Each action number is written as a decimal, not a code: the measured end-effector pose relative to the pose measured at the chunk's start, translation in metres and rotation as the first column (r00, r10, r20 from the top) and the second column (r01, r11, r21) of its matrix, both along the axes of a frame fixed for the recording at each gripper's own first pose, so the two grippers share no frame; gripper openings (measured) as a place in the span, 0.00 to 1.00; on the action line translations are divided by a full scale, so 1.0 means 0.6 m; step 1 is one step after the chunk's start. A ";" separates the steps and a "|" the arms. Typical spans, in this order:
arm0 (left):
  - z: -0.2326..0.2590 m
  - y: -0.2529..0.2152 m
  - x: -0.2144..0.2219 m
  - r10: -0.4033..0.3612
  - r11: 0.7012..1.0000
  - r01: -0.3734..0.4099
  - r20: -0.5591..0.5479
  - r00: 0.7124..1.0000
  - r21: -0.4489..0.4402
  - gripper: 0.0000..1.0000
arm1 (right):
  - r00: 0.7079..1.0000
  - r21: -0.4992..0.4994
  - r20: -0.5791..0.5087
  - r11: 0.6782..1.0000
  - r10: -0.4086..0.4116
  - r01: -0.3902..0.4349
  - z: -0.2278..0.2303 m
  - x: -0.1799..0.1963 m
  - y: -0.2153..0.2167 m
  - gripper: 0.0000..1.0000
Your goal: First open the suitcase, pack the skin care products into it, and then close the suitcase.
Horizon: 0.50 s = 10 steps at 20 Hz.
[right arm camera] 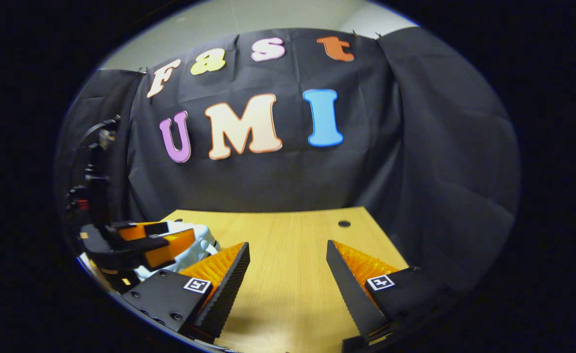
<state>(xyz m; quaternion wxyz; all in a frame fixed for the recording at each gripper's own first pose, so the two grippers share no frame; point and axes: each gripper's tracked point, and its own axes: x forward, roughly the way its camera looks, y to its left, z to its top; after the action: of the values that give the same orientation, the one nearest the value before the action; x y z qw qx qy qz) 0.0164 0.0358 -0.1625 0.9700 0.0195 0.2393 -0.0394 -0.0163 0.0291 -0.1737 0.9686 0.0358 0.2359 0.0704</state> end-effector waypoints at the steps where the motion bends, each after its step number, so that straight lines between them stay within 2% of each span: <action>1: 0.057 0.016 0.001 0.023 0.999 -0.025 0.093 0.995 0.021 0.96 | 0.999 -0.011 0.047 1.000 -0.007 0.008 0.027 0.010 0.002 0.99; 2: 0.115 0.030 0.004 0.038 0.998 -0.045 0.190 0.981 0.034 0.96 | 0.996 -0.016 0.090 1.000 -0.017 0.019 0.054 0.018 0.005 0.98; 4: 0.223 0.027 0.009 0.021 0.998 -0.040 0.368 0.930 0.044 0.95 | 0.988 0.001 0.149 0.999 -0.034 0.034 0.098 0.030 0.014 0.98; 6: 0.276 0.003 -0.002 -0.031 0.999 0.016 0.444 0.896 0.038 0.95 | 0.987 0.024 0.157 0.999 -0.031 0.028 0.117 0.033 0.028 0.99; 8: 0.304 -0.025 -0.024 -0.060 0.998 0.068 0.447 0.892 -0.003 0.95 | 0.985 0.033 0.171 0.999 -0.032 0.027 0.135 0.035 0.031 0.99; 10: 0.303 -0.021 -0.026 -0.046 0.998 0.057 0.440 0.897 -0.011 0.95 | 0.980 0.037 0.196 0.999 -0.037 0.031 0.152 0.033 0.034 0.99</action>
<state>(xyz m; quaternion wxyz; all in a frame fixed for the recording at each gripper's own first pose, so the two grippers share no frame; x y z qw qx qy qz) 0.0008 0.0231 0.0195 0.9977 0.0225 0.0134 -0.0626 0.0035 0.0496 -0.0827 0.9874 0.0489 0.1373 0.0609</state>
